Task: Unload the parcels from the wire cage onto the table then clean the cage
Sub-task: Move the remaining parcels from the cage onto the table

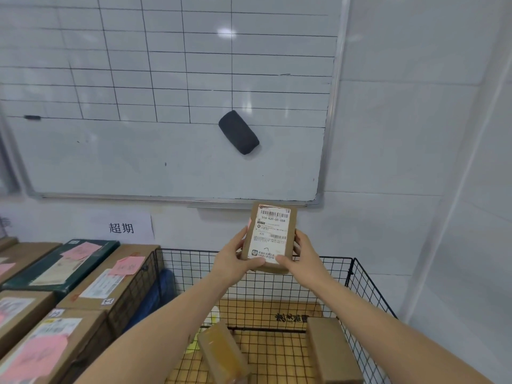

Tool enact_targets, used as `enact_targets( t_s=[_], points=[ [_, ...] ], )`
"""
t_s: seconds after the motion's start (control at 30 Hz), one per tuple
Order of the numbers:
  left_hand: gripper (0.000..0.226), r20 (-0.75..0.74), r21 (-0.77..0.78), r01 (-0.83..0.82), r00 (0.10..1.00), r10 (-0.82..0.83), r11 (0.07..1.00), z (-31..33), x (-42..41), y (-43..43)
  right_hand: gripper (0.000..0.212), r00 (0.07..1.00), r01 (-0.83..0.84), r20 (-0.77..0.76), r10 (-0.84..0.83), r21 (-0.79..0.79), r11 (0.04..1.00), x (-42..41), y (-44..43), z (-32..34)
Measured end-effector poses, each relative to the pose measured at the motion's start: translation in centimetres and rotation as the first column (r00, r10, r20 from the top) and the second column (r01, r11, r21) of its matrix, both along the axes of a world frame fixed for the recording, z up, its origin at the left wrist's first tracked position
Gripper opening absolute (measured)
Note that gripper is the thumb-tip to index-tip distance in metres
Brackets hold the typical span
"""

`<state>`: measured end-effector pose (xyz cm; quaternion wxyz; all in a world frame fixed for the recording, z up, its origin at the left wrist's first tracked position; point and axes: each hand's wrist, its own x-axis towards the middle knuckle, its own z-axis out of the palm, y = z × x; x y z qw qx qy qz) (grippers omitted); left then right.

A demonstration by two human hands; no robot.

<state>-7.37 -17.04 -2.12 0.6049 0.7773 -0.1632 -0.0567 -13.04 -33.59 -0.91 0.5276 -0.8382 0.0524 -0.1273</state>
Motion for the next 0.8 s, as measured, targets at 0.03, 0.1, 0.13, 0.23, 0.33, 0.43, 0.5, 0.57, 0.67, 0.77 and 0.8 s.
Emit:
enact_targets(
  t_s=[0.03,0.1,0.13,0.23,0.33,0.43,0.5,0.57,0.67,0.77,0.8],
  points=[
    [0.089,-0.001,-0.003,0.005,1.0,-0.005,1.0,-0.1,0.1,-0.1,0.079,1.0,-0.007,-0.005,0.007,-0.012,1.0,0.0,-0.2,0.0],
    [0.088,-0.004,-0.001,0.014,1.0,-0.014,1.0,-0.1,-0.1,-0.3,0.08,1.0,-0.012,-0.014,0.012,-0.033,0.999,-0.1,-0.5,0.0],
    [0.088,-0.011,-0.004,0.021,1.0,-0.021,1.0,-0.2,-0.2,-0.4,0.081,1.0,-0.011,-0.018,0.01,-0.041,0.999,0.0,-0.6,0.0],
    [0.086,-0.088,-0.092,0.028,0.996,-0.036,0.995,-0.4,-0.3,-0.8,0.082,1.0,-0.006,-0.022,0.005,-0.079,0.997,-0.1,-1.1,0.0],
    [0.076,-0.195,-0.252,-0.048,0.981,-0.002,0.967,-0.7,-0.5,-1.2,0.083,1.0,-0.019,-0.017,0.018,-0.097,0.995,-0.5,-1.5,0.0],
    [0.066,-0.236,-0.33,-0.09,0.972,0.01,0.94,-1.2,-0.8,-1.4,0.082,0.998,-0.058,-0.001,0.058,-0.133,0.989,-0.7,-1.8,0.1],
    [0.064,-0.255,-0.357,-0.121,0.966,0.028,0.926,-1.6,-0.9,-1.6,0.081,0.996,-0.092,0.004,0.094,-0.158,0.983,-0.7,-2.0,0.3],
    [0.065,-0.262,-0.354,-0.15,0.963,0.056,0.923,-1.7,-0.8,-1.7,0.08,0.99,-0.138,0.006,0.141,-0.184,0.973,-0.8,-2.0,0.4],
    [0.065,-0.242,-0.326,-0.168,0.966,0.09,0.93,-1.4,-0.9,-1.5,0.083,0.983,-0.173,0.015,0.182,-0.245,0.954,-0.8,-1.8,0.5],
    [0.064,-0.202,-0.26,-0.159,0.974,0.107,0.953,-0.5,-1.3,-1.2,0.083,0.983,-0.167,0.027,0.18,-0.26,0.951,-0.8,-1.6,0.5],
    [0.066,-0.177,-0.221,-0.143,0.979,0.104,0.965,-0.3,-1.4,-1.2,0.082,0.983,-0.166,0.029,0.179,-0.25,0.954,-0.8,-1.5,0.5]
  ],
)
